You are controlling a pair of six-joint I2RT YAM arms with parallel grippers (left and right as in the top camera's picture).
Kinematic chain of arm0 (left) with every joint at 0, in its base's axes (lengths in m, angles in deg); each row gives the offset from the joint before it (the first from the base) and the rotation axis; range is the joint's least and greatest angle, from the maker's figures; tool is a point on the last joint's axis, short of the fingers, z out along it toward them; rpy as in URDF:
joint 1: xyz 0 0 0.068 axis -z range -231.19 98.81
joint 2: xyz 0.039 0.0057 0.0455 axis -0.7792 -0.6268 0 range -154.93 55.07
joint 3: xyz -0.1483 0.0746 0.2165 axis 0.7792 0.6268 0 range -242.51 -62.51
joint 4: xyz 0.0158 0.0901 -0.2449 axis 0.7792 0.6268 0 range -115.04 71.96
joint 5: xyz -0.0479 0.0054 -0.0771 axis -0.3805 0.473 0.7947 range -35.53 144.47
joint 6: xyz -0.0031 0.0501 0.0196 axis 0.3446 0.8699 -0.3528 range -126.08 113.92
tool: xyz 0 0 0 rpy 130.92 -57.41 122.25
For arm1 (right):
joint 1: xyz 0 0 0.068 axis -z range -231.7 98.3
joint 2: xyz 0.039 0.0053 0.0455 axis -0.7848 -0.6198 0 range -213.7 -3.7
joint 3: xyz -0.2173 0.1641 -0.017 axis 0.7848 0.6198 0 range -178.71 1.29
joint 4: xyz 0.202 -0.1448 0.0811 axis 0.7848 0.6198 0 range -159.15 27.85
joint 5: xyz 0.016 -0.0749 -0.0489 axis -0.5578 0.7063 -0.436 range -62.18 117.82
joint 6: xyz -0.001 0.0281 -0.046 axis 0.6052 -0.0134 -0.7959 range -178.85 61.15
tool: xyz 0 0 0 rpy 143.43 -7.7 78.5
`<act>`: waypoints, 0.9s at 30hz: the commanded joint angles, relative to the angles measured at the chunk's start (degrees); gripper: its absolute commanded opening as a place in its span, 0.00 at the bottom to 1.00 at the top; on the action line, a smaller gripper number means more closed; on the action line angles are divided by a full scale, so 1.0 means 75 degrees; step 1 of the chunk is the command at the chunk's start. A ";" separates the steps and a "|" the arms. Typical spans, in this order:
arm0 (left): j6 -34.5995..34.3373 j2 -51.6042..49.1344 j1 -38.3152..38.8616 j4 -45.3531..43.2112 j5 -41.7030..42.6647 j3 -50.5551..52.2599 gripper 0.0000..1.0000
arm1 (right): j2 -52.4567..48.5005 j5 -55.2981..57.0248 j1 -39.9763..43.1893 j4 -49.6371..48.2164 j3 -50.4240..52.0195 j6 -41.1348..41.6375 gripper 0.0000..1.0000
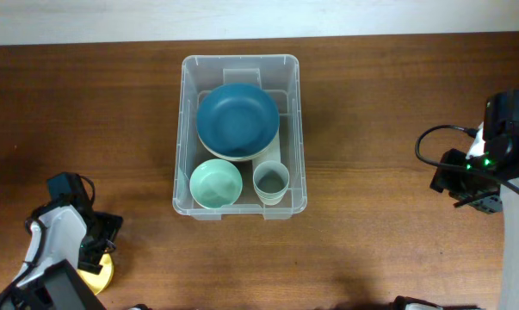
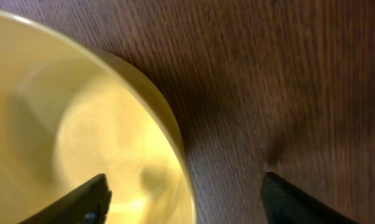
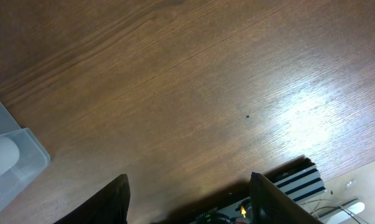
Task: Pack container
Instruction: 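Move left gripper to the yellow bowl and grasp its rim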
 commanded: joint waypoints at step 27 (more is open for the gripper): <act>0.1731 0.0067 0.0676 0.0906 0.1501 -0.2734 0.00 | 0.0108 -0.0012 0.0009 -0.0003 -0.0017 -0.0055 0.57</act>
